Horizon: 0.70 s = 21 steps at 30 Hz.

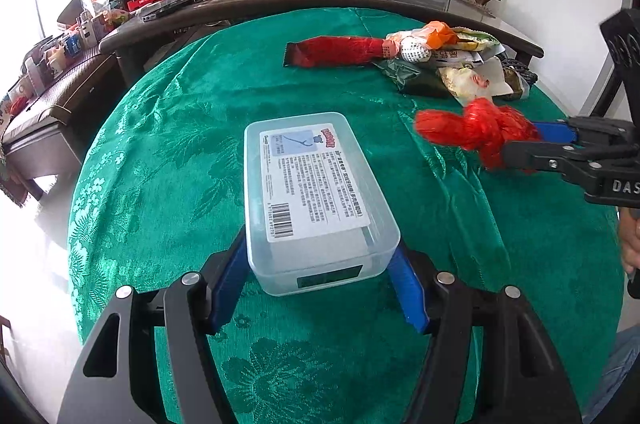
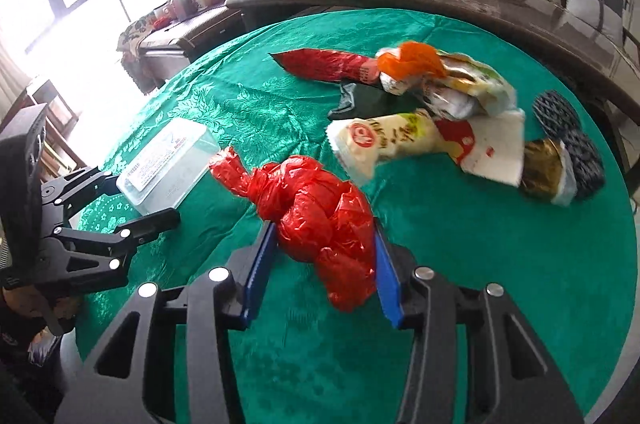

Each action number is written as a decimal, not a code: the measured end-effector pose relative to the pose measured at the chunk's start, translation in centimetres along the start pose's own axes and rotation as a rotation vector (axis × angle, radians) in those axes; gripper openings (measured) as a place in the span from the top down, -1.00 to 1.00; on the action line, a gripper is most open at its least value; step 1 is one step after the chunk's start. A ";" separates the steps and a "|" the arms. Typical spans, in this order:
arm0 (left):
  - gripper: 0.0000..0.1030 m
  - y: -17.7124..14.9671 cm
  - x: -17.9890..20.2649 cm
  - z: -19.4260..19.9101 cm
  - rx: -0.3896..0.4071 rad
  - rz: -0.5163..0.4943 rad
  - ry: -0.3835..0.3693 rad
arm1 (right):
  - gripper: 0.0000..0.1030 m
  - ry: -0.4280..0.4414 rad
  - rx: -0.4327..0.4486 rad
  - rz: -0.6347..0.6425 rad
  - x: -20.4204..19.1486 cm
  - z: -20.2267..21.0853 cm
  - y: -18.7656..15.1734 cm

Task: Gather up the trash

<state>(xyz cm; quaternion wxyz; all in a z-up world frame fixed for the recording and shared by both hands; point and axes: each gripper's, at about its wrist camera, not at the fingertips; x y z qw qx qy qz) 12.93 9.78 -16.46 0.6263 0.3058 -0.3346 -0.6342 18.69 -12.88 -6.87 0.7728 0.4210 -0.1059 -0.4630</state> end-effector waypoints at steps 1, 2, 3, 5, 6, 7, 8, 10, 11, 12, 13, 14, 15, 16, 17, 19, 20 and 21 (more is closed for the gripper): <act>-0.26 -0.1 0.3 0.1 0.001 0.001 -0.008 | 0.12 -0.017 0.016 -0.033 0.6 1.3 -0.5; -0.26 -0.1 0.6 0.3 0.001 -0.001 -0.019 | 0.12 -0.045 0.042 -0.075 1.5 2.9 -1.2; -0.26 -0.2 1.1 0.4 0.002 -0.002 -0.034 | 0.12 -0.090 0.070 -0.112 2.5 4.5 -1.8; -0.26 -0.2 2.3 0.4 0.003 -0.007 -0.068 | 0.12 -0.215 0.114 -0.160 4.5 6.8 -2.8; -0.26 -0.1 3.1 0.4 0.002 -0.014 -0.085 | 0.12 -0.271 0.126 -0.172 5.3 7.5 -3.3; -0.26 -0.1 3.9 0.2 0.000 -0.021 -0.100 | 0.12 -0.328 0.133 -0.186 6.2 7.9 -3.8; -0.26 0.0 4.6 0.1 -0.003 -0.026 -0.115 | 0.12 -0.359 0.125 -0.182 6.8 7.9 -4.2; -0.26 0.1 5.8 -0.1 -0.003 -0.035 -0.129 | 0.08 -0.394 0.108 -0.147 7.1 7.3 -5.0; -0.26 0.2 6.3 -0.3 -0.004 -0.041 -0.134 | 0.06 -0.391 0.109 -0.143 7.2 7.1 -5.4; -0.26 0.2 6.7 -0.4 -0.011 -0.047 -0.133 | -0.06 -0.378 0.108 -0.147 7.2 6.9 -5.8; -0.27 0.2 6.9 -0.6 -0.018 -0.055 -0.125 | -0.25 -0.364 0.107 -0.152 7.0 6.7 -6.1; -0.33 0.1 6.9 -0.6 -0.023 -0.058 -0.120 | -0.33 -0.357 0.102 -0.150 6.9 6.5 -6.4; -0.45 0.1 6.8 -0.7 -0.024 -0.055 -0.123 | -0.42 -0.349 0.097 -0.142 6.6 6.3 -6.4; -0.52 0.0 6.7 -0.7 -0.026 -0.054 -0.118 | -0.46 -0.343 0.087 -0.126 6.1 5.9 -6.5; -0.61 -0.1 6.7 -0.8 -0.031 -0.058 -0.105 | -0.49 -0.342 0.077 -0.111 5.8 5.7 -6.5; -0.64 -0.2 6.6 -0.7 -0.032 -0.068 -0.098 | -0.55 -0.322 0.067 -0.115 5.4 5.6 -6.6; -0.68 -0.3 6.6 -0.7 -0.039 -0.076 -0.088 | -0.56 -0.301 0.060 -0.134 5.3 5.7 -6.6; -0.69 -0.4 6.5 -0.6 -0.041 -0.078 -0.083 | -0.56 -0.274 0.052 -0.161 5.3 5.9 -6.5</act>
Point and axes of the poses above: each gripper's, at about its wrist camera, not at the fingertips, and z roughly against the way its jaws point, x to its right, y to its top, and after that the axes turned 15 degrees about x, right-handed
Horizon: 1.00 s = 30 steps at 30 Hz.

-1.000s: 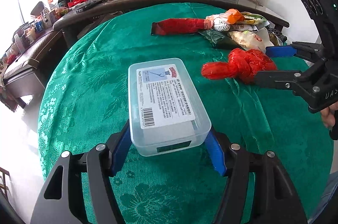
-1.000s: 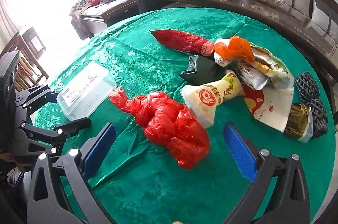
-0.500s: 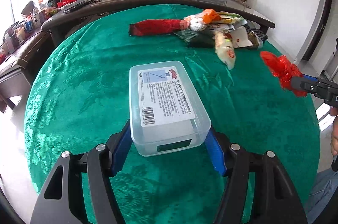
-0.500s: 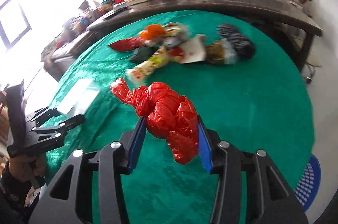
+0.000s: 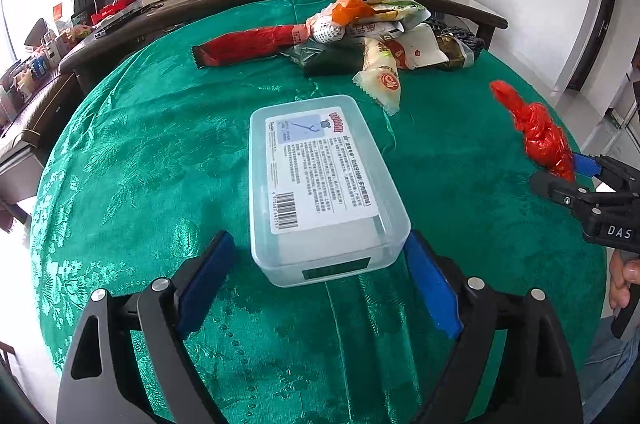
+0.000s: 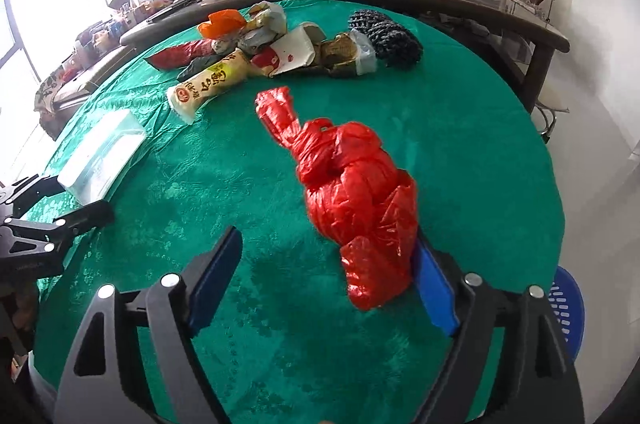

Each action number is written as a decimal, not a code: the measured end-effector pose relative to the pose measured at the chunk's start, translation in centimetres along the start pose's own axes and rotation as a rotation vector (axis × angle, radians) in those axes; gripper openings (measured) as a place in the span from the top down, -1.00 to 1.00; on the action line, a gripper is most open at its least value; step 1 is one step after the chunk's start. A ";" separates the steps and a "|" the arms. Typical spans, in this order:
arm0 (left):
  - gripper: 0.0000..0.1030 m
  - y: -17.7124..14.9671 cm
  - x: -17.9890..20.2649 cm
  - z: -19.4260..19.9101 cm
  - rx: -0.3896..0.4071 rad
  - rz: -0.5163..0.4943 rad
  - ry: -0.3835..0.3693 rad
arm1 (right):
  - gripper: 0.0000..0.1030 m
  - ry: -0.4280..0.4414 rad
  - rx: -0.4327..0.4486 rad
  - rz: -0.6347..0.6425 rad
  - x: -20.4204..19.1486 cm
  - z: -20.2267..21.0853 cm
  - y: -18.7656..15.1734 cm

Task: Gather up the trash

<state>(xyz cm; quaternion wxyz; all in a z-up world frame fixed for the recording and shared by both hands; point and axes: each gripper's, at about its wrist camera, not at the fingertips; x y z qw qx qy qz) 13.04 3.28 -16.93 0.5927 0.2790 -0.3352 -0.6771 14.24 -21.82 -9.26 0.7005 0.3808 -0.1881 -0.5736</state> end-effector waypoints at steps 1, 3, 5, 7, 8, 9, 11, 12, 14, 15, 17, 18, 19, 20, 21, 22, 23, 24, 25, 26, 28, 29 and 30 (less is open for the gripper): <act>-0.69 -0.1 -0.2 0.1 -0.001 0.002 0.000 | -0.55 0.035 -0.014 -0.031 0.2 0.3 0.2; -0.70 -0.3 -0.5 0.5 -0.001 0.013 -0.004 | -0.55 0.092 -0.034 -0.080 0.5 0.9 0.6; -0.70 -0.3 -0.8 0.8 -0.001 0.020 -0.012 | -0.55 0.103 -0.050 -0.072 0.5 1.6 1.1; -0.70 -0.2 -0.8 1.0 -0.003 0.022 -0.019 | -0.55 0.098 -0.046 -0.034 0.4 2.4 1.6; -0.70 -0.1 -0.9 1.1 -0.002 0.023 -0.026 | -0.55 0.085 -0.039 -0.010 0.4 2.6 1.8; -0.70 0.0 -0.8 1.2 -0.001 0.027 -0.035 | -0.55 0.060 -0.032 0.023 0.5 2.8 2.1; -0.70 0.4 -0.8 1.2 -0.002 0.035 -0.051 | -0.55 0.030 -0.024 0.051 0.9 2.7 2.4; -0.70 0.6 -0.8 1.2 -0.001 0.038 -0.054 | -0.55 0.027 -0.025 0.053 1.1 2.5 2.5; -0.70 1.2 -0.8 1.1 -0.002 0.043 -0.054 | -0.55 0.029 -0.030 0.054 1.5 1.9 2.5; -0.70 1.6 -0.9 0.9 -0.005 0.046 -0.054 | -0.55 0.031 -0.034 0.058 1.5 1.5 2.5; -0.70 2.2 -0.9 0.4 -0.027 0.048 -0.058 | -0.55 0.040 -0.047 0.069 1.4 0.7 2.5; -0.70 2.4 -0.9 0.0 -0.040 0.045 -0.052 | -0.55 0.046 -0.056 0.073 1.2 0.3 2.5; -0.70 2.6 -0.9 -0.3 -0.051 0.038 -0.043 | -0.55 0.048 -0.062 0.078 1.1 -0.1 2.6; -0.70 2.8 -0.9 -0.6 -0.059 0.028 -0.033 | -0.55 0.047 -0.071 0.085 0.9 -0.3 2.6; -0.70 3.0 -0.8 -0.9 -0.066 0.015 -0.020 | -0.55 0.041 -0.079 0.095 0.7 -0.6 2.6; -0.70 3.1 -0.8 -1.1 -0.072 0.005 -0.009 | -0.55 0.027 -0.089 0.110 0.5 -0.8 2.7; -0.70 3.3 -0.8 -1.4 -0.081 -0.001 -0.001 | -0.55 0.015 -0.093 0.124 0.4 -0.9 2.8; -0.69 3.3 -0.9 -1.6 -0.088 -0.003 0.003 | -0.55 0.008 -0.091 0.133 0.2 -0.9 2.9; -0.69 3.4 -0.9 -1.8 -0.095 -0.004 0.005 | -0.55 0.008 -0.087 0.133 0.1 -0.9 3.0; -0.67 3.4 -1.0 -1.9 -0.103 -0.003 0.004 | -0.55 0.011 -0.083 0.130 0.1 -0.9 3.2; -0.58 3.5 -1.0 -2.2 -0.115 -0.002 -0.004 | -0.54 0.007 -0.080 0.139 -0.2 -1.1 3.4; -0.52 3.6 -0.9 -2.3 -0.118 -0.006 -0.006 | -0.54 0.003 -0.080 0.147 -0.2 -1.2 3.5; -0.45 3.6 -0.8 -2.4 -0.121 -0.013 -0.009 | -0.47 0.002 -0.079 0.150 -0.3 -1.2 3.4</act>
Point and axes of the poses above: each gripper's, at about its wrist camera, not at the fingertips, and z roughly against the way its jaws point, x to its right, y to its top, and after that the axes turned 15 degrees about x, right-handed
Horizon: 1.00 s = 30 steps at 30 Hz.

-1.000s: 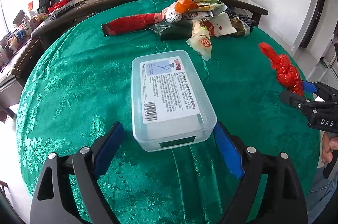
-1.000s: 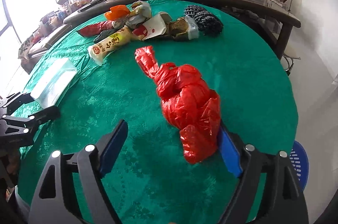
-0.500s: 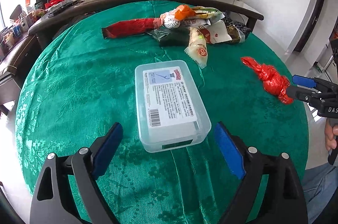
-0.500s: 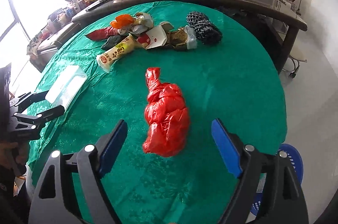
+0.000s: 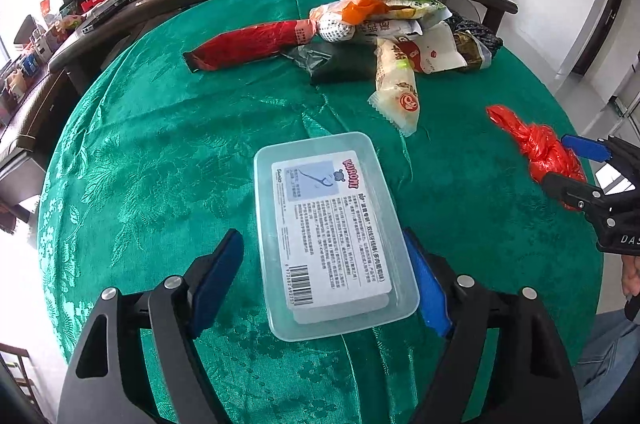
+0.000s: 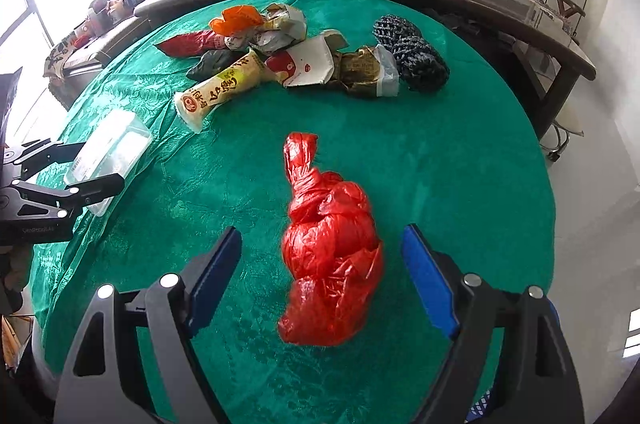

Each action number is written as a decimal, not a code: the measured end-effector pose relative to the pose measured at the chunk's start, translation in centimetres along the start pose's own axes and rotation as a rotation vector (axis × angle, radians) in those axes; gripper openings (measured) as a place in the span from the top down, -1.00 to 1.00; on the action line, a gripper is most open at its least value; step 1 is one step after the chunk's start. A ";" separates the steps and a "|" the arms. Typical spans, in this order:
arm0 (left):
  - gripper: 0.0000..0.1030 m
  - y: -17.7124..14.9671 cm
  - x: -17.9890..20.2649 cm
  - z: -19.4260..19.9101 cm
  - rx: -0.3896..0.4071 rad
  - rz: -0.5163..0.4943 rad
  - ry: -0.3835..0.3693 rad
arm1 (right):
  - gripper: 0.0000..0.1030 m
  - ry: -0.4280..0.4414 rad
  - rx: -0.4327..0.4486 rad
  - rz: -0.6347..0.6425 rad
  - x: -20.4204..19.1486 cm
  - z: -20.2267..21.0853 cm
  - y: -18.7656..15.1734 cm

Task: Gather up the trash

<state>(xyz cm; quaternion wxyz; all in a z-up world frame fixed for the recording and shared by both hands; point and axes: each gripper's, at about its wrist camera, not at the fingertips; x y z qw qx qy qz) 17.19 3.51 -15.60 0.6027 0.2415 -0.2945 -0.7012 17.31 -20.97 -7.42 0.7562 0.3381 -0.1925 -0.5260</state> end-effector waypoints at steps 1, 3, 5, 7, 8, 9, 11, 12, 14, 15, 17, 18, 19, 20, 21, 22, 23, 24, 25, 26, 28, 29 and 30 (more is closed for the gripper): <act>-0.40 0.1 0.2 -0.1 -0.002 -0.007 -0.004 | -0.29 0.005 -0.008 -0.001 0.0 -0.1 0.0; -0.29 0.2 0.5 -0.1 -0.005 -0.020 -0.006 | 0.02 0.007 -0.035 0.006 -0.1 -0.5 -0.1; -0.26 0.1 0.7 0.1 0.004 -0.037 0.003 | 0.14 0.010 -0.038 -0.005 0.1 -0.2 -0.2; -0.23 0.1 0.6 0.4 0.017 -0.038 0.002 | 0.16 0.028 -0.025 -0.035 0.3 0.6 -0.2; -0.23 0.1 0.5 0.6 0.024 -0.032 -0.006 | 0.16 0.033 -0.018 -0.042 0.4 0.9 -0.1; -0.22 0.0 0.4 0.9 0.034 -0.024 -0.017 | 0.16 0.037 -0.010 -0.048 0.5 1.3 -0.1; -0.22 -0.2 0.4 1.7 0.050 -0.015 -0.031 | 0.16 0.050 0.005 -0.069 0.7 2.1 -0.1; -0.22 -0.2 0.5 1.9 0.056 -0.012 -0.038 | 0.16 0.055 0.007 -0.078 0.8 2.3 -0.2; -0.22 -0.4 0.8 2.5 0.068 0.000 -0.061 | 0.16 0.064 0.005 -0.096 1.0 2.5 -0.6; -0.22 -0.6 1.1 2.8 0.071 0.008 -0.076 | 0.16 0.067 0.004 -0.108 1.2 2.6 -0.9; -0.22 -0.9 1.9 3.1 0.072 0.001 -0.094 | 0.16 0.074 0.002 -0.129 1.4 2.7 -1.2; -0.22 -1.0 2.3 3.1 0.072 -0.007 -0.098 | 0.16 0.077 0.001 -0.134 1.4 2.9 -1.4; -0.22 -1.1 2.7 3.2 0.070 -0.017 -0.105 | 0.16 0.077 -0.001 -0.137 1.5 3.0 -1.6; -0.22 -1.3 3.1 3.1 0.066 -0.024 -0.112 | 0.16 0.074 -0.001 -0.135 1.5 3.2 -1.7; -0.23 -1.5 3.4 3.0 0.059 -0.029 -0.117 | 0.16 0.070 -0.003 -0.131 1.4 3.3 -1.8; -0.23 -1.7 3.7 2.9 0.050 -0.033 -0.121 | 0.16 0.067 -0.004 -0.127 1.3 3.4 -1.9; -0.24 -1.9 3.8 2.7 0.041 -0.036 -0.122 | 0.16 0.064 -0.005 -0.123 1.3 3.5 -2.0; -0.25 -2.0 3.8 2.5 0.036 -0.039 -0.117 | 0.16 0.059 -0.006 -0.117 1.2 3.6 -2.0; -0.25 -2.1 3.8 2.4 0.034 -0.042 -0.113 | 0.16 0.055 -0.008 -0.113 1.3 3.6 -2.2; -0.26 -2.0 3.8 2.4 0.033 -0.041 -0.112 | 0.16 0.051 -0.009 -0.108 1.3 3.7 -2.3; -0.35 -1.8 3.7 2.4 0.033 -0.039 -0.104 | 0.16 0.050 -0.010 -0.104 1.2 3.7 -2.3; -0.39 -1.6 3.6 2.5 0.036 -0.041 -0.097 | 0.16 0.049 -0.009 -0.102 1.2 3.7 -2.3; -0.39 -1.4 3.6 2.5 0.037 -0.045 -0.090 | 0.16 0.048 -0.007 -0.102 1.1 3.8 -2.3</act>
Point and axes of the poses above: each gripper's, at about its wrist camera, not at the fingertips, and z roughly against the way its jaws point, x to its right, y to its top, and after that the axes turned 15 degrees about x, right-handed
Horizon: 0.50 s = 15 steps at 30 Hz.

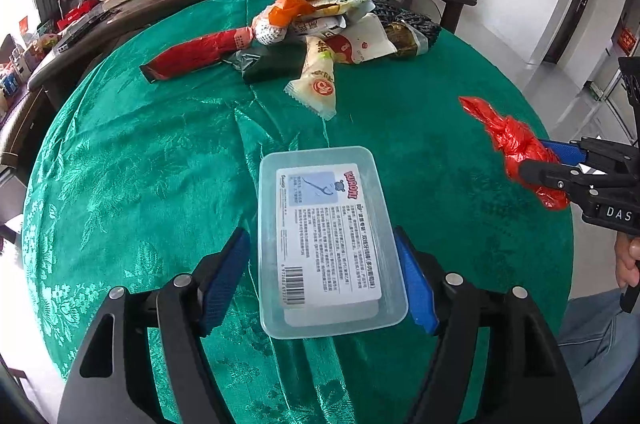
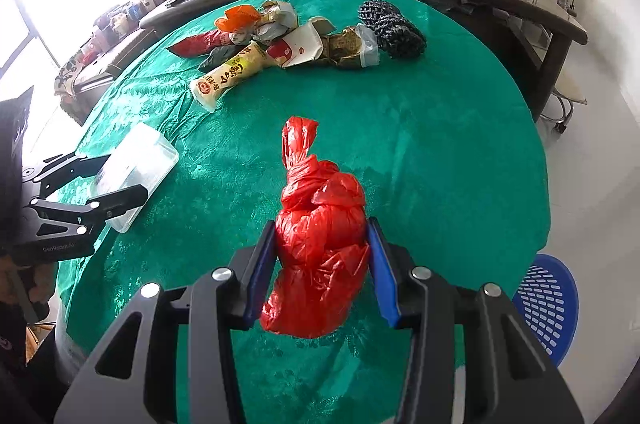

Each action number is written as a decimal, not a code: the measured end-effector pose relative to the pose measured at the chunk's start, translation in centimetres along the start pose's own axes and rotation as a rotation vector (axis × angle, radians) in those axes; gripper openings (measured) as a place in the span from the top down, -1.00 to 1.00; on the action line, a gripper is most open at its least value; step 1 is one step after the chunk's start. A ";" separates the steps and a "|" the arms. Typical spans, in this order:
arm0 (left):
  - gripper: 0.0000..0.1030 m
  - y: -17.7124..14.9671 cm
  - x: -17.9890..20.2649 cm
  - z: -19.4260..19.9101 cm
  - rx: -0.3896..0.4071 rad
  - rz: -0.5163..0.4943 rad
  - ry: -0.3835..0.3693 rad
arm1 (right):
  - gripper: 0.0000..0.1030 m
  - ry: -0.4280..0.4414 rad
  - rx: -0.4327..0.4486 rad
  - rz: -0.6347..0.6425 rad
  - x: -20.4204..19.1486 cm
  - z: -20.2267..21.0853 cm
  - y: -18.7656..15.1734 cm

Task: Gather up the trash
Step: 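Carry the plastic box and red bag to the wastebasket and release both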

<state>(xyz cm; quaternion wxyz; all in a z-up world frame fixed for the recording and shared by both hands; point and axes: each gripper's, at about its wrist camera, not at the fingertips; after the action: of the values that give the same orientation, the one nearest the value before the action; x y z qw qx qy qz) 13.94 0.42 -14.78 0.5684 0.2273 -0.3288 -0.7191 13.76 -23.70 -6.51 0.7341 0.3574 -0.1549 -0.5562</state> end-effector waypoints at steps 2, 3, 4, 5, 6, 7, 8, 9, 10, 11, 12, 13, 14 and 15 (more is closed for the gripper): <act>-0.39 0.2 0.0 -0.3 -0.013 -0.007 0.002 | 0.16 0.001 0.003 -0.001 0.0 0.1 0.1; -0.31 0.2 0.0 -0.4 -0.021 -0.013 0.001 | 0.16 0.000 0.006 -0.003 0.0 0.1 0.1; -0.21 0.2 0.1 -0.5 -0.026 -0.021 0.001 | 0.16 -0.001 0.011 -0.007 0.1 0.2 0.1; -0.21 0.2 0.2 -0.5 -0.025 -0.031 0.008 | 0.16 -0.001 0.016 -0.016 0.3 0.4 0.2; -0.20 0.2 0.3 -0.3 -0.019 -0.035 0.010 | 0.16 0.002 0.020 -0.030 0.6 0.6 0.3; -0.19 0.3 0.3 -0.2 -0.014 -0.034 0.009 | 0.16 0.007 0.022 -0.045 1.0 0.8 0.4; -0.19 0.4 0.3 -0.1 -0.011 -0.031 0.006 | 0.16 0.015 0.019 -0.063 1.7 1.1 0.5; -0.19 0.7 0.3 0.1 -0.006 -0.023 -0.003 | 0.16 0.018 0.018 -0.081 2.6 1.5 0.8; -0.19 1.0 0.5 0.3 0.002 -0.014 -0.020 | 0.16 0.010 0.019 -0.092 3.5 1.9 1.0; -0.18 1.5 0.9 0.5 0.011 -0.008 -0.041 | 0.16 -0.007 0.021 -0.102 4.6 2.5 1.3; -0.18 2.0 1.6 0.6 0.019 -0.009 -0.064 | 0.16 -0.035 0.019 -0.110 6.3 3.2 1.6; -0.18 2.5 2.4 0.7 0.026 -0.014 -0.084 | 0.16 -0.059 0.012 -0.114 7.6 3.7 1.7; -0.18 3.1 3.5 0.7 0.034 -0.020 -0.110 | 0.16 -0.092 -0.002 -0.122 9.4 4.2 1.6; -0.19 3.8 4.9 0.7 0.039 -0.029 -0.140 | 0.16 -0.128 -0.018 -0.137 11.4 4.7 1.4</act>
<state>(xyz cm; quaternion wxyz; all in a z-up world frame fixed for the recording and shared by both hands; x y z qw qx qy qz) 14.74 -4.73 -11.35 0.5292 0.1923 -0.3784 -0.7347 15.60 -35.71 -4.23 0.6861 0.3243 -0.1717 -0.6282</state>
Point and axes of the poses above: each gripper's, at about its wrist camera, not at the fingertips, and z roughly against the way its jaws point, x to its right, y to its top, and after that the axes turned 15 degrees about x, right-handed
